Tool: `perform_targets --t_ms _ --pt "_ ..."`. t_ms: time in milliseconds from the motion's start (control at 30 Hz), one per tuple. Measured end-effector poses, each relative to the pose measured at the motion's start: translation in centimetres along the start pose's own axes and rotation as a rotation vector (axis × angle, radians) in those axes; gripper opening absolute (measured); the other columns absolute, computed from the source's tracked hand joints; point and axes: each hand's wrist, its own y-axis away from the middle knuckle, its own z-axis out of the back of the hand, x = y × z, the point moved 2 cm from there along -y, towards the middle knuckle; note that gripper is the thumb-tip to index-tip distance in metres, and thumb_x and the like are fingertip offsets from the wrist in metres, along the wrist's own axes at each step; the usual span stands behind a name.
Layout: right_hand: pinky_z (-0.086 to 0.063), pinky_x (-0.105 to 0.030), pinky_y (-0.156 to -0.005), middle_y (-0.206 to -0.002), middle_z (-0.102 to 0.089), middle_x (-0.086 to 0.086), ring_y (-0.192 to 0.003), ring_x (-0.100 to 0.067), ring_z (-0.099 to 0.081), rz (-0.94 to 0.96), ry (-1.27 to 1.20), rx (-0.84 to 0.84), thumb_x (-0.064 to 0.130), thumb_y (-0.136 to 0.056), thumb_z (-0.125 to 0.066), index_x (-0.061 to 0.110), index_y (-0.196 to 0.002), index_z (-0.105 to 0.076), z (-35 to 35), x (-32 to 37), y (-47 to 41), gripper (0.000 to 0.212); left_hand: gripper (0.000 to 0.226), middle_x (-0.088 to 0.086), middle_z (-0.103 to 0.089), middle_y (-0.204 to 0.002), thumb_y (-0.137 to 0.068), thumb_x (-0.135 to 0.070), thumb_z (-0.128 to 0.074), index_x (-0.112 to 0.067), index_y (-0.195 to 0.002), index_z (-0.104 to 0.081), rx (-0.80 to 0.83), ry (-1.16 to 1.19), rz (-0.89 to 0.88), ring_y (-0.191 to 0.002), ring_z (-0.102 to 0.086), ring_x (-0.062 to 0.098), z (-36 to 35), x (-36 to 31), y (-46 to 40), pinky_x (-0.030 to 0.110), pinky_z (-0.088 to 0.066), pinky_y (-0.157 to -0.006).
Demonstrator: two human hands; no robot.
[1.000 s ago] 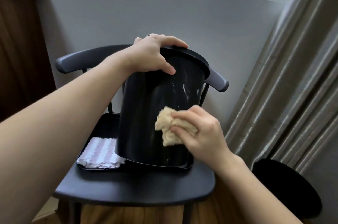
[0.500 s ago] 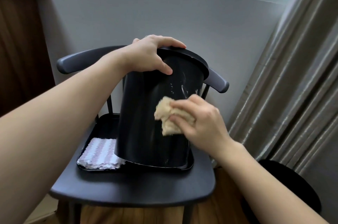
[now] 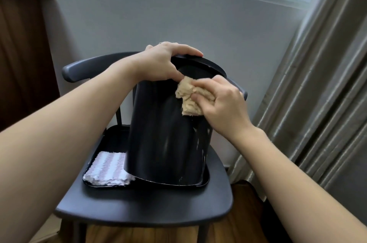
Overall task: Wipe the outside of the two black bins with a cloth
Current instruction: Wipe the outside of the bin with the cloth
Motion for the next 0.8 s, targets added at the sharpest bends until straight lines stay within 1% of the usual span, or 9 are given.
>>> perform_targets --t_ms 100,233,300,400,467,533,600,700,800 --pt "-0.051 -0.043 -0.078 -0.092 -0.062 0.003 -0.085 -0.018 -0.061 -0.031 -0.017 -0.001 0.028 -0.087 -0.072 0.027 -0.109 -0.073 -0.1 0.1 0.0 0.022 0.062 -0.029 -0.055 -0.125 -0.082 -0.030 -0.078 -0.069 -0.124 -0.053 -0.005 0.004 -0.001 -0.132 -0.042 0.016 0.0 0.0 0.0 0.032 -0.027 -0.111" --pt "-0.053 -0.041 -0.064 -0.086 -0.059 0.004 -0.072 -0.018 -0.060 0.123 -0.024 0.137 0.028 -0.084 -0.074 0.023 -0.104 -0.074 -0.3 0.8 3.8 0.020 0.069 -0.027 -0.052 -0.130 -0.083 -0.022 -0.076 -0.073 -0.121 -0.051 0.001 0.025 0.028 -0.135 -0.039 0.023 0.1 0.2 0.0 0.038 -0.029 -0.117" --pt "-0.054 -0.041 -0.063 -0.086 -0.058 0.005 -0.071 -0.018 -0.060 0.137 0.016 0.149 0.030 -0.085 -0.073 0.026 -0.105 -0.073 -0.1 0.6 3.6 0.021 0.068 -0.028 -0.052 -0.129 -0.084 -0.022 -0.076 -0.072 -0.122 -0.051 0.006 0.028 0.030 -0.135 -0.038 0.023 0.1 0.2 0.0 0.035 -0.028 -0.114" --pt "-0.053 -0.040 -0.071 -0.091 -0.062 0.003 -0.080 -0.022 -0.063 0.076 0.043 0.039 0.030 -0.087 -0.072 0.028 -0.110 -0.073 0.2 -0.2 0.8 0.023 0.066 -0.025 -0.054 -0.130 -0.084 -0.024 -0.076 -0.069 -0.125 -0.052 -0.002 0.022 0.023 -0.132 -0.039 0.021 -0.1 -0.1 0.0 0.031 -0.026 -0.108" --pt "-0.050 -0.037 -0.078 -0.093 -0.062 0.002 -0.087 -0.024 -0.063 0.006 0.058 -0.024 0.033 -0.088 -0.070 0.029 -0.112 -0.072 0.4 -1.0 -1.4 0.024 0.064 -0.023 -0.055 -0.128 -0.083 -0.025 -0.076 -0.066 -0.127 -0.053 -0.009 0.019 0.004 -0.131 -0.040 0.016 -0.1 -0.3 0.0 0.029 -0.024 -0.106" --pt "-0.048 -0.036 -0.082 -0.096 -0.063 0.002 -0.091 -0.023 -0.063 -0.053 0.064 -0.050 0.035 -0.090 -0.068 0.030 -0.114 -0.071 0.4 -1.5 -2.6 0.025 0.065 -0.023 -0.056 -0.131 -0.083 -0.023 -0.077 -0.065 -0.127 -0.053 -0.008 0.013 -0.013 -0.133 -0.040 0.012 0.0 -0.3 0.0 0.030 -0.023 -0.110" --pt "-0.049 -0.037 -0.082 -0.096 -0.064 0.002 -0.091 -0.021 -0.062 -0.052 0.037 -0.055 0.033 -0.090 -0.069 0.028 -0.112 -0.072 0.3 -1.2 -2.0 0.023 0.066 -0.022 -0.056 -0.135 -0.083 -0.023 -0.077 -0.068 -0.125 -0.053 0.000 0.017 -0.004 -0.135 -0.041 0.017 0.0 -0.1 -0.1 0.036 -0.025 -0.119" --pt "-0.053 -0.043 -0.074 -0.092 -0.063 -0.001 -0.083 -0.021 -0.063 0.046 -0.025 -0.003 0.026 -0.086 -0.074 0.020 -0.107 -0.074 -0.3 -0.4 1.7 0.022 0.068 -0.025 -0.056 -0.134 -0.082 -0.023 -0.078 -0.071 -0.122 -0.053 0.004 0.031 0.023 -0.134 -0.042 0.024 0.0 0.4 -0.2 0.043 -0.031 -0.119" --pt "-0.054 -0.041 -0.060 -0.087 -0.061 -0.001 -0.070 -0.022 -0.062 0.154 -0.076 0.100 0.023 -0.083 -0.075 0.016 -0.106 -0.075 -1.0 0.2 6.5 0.024 0.070 -0.025 -0.055 -0.136 -0.081 -0.021 -0.078 -0.073 -0.120 -0.053 0.021 0.065 0.041 -0.135 -0.042 0.026 0.1 0.8 -0.4 0.045 -0.034 -0.118"
